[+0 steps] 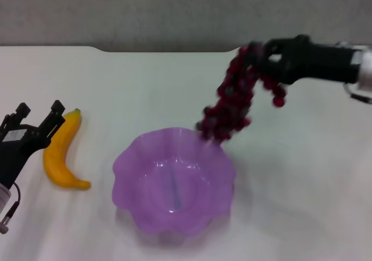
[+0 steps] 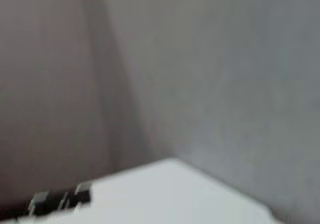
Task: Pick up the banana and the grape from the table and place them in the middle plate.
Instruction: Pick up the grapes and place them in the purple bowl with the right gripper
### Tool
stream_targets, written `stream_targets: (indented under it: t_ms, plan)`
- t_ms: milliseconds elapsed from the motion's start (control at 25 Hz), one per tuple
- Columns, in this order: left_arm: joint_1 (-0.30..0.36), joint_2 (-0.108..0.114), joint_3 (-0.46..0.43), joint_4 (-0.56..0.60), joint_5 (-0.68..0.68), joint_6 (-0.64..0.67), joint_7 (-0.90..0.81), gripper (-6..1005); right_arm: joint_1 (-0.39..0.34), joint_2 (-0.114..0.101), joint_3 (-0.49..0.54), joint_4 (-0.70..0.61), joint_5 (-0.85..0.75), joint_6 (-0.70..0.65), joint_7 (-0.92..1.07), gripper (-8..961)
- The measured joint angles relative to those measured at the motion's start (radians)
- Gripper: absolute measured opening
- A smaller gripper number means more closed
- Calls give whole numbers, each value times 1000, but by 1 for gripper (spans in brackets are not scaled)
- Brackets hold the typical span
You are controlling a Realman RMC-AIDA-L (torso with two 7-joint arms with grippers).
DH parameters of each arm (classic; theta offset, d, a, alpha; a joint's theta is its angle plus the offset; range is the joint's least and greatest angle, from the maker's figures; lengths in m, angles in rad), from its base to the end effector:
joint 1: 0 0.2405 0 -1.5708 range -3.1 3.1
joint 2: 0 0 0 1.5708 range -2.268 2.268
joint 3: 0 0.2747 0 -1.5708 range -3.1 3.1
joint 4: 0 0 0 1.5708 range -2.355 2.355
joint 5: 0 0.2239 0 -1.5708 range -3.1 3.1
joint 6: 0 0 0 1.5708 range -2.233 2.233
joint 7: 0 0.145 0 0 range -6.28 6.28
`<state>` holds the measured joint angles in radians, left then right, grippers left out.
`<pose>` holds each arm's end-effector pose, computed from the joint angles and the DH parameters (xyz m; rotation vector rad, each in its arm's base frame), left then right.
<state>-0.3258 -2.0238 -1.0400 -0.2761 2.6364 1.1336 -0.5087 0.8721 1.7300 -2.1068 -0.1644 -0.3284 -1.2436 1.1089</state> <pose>-0.3620 0.3277 -0.0226 -1.6268 -0.7844 -0.9212 0.2213 0.4589 0.0334 -2.5867 0.3999 0.7873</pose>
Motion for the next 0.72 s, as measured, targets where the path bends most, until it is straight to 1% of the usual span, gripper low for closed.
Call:
stream_targets:
  t_ms: [120,160,200,240,360,480,600,720]
  plan:
    - [-2,0,0,0,1,0,-1,892,48,24,-2,-5,-127,58,19,281]
    - [-2,0,0,0,1,0,-2,892,82,49,-3,-6,-218,100,31,281]
    - [-2,0,0,0,1,0,-2,892,99,62,-1,-7,-267,121,39,281]
    - [-2,1,0,0,1,0,-2,892,99,62,-1,-7,-267,121,39,281]
    - [-2,1,0,-1,1,0,-2,892,144,106,2,-7,-386,175,59,282]
    - [-2,0,0,-1,2,0,-2,892,162,137,5,-8,-438,208,63,282]
    - [0,-1,0,-2,3,0,-2,893,164,146,7,-9,-440,222,63,281]
    - [3,-1,0,-3,4,0,-3,893,158,145,28,-15,-438,224,63,280]
